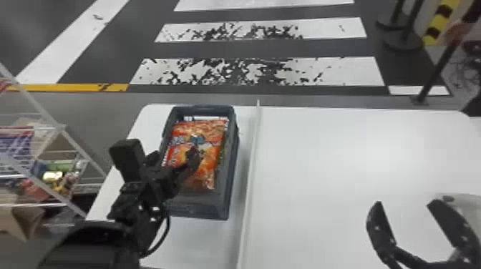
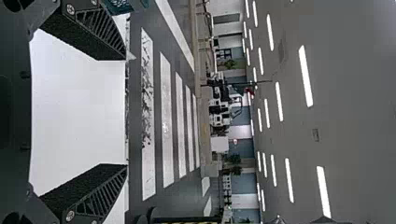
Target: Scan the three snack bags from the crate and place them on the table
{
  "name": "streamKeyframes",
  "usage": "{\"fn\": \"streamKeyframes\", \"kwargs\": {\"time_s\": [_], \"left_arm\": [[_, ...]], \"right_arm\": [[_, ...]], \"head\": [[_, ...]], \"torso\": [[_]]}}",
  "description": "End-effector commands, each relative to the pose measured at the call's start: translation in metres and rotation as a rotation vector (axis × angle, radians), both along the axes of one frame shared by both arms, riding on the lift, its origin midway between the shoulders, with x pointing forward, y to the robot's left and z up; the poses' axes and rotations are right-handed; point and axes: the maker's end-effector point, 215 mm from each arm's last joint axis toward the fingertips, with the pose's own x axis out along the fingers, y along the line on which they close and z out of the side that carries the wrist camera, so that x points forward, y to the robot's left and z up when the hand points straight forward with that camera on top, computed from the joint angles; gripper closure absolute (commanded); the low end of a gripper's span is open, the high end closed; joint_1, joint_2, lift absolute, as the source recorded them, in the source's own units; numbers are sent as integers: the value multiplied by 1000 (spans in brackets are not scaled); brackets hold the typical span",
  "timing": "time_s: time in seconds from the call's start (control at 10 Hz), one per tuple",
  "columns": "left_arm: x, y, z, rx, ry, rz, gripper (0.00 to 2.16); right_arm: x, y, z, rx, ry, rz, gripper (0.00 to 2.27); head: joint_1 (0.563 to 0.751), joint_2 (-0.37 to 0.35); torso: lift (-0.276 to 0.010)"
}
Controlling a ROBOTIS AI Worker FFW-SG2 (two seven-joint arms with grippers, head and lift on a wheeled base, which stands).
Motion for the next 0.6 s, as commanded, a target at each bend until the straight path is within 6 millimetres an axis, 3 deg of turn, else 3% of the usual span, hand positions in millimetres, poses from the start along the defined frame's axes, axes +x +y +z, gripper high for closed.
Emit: {"fn": "streamKeyframes", "kwargs": {"time_s": [0.0, 0.3, 0.4, 0.5], "left_arm": [[14, -5, -11, -1, 59, -16, 137], [24, -13, -42, -20, 133, -39, 137], [25, -15, -62, -38, 189, -53, 154], [17, -20, -90, -64, 294, -76, 400]], "right_arm": [[-1, -1, -1, -7, 1, 5, 107], [0, -3, -3, -8, 5, 9, 107], [-1, 0, -8, -8, 13, 17, 107], [-2, 2, -13, -8, 21, 21, 107]], "head": [[695, 140], [695, 117], [695, 110], [695, 108]], "torso": [[-37], [-37], [-37], [-37]]}}
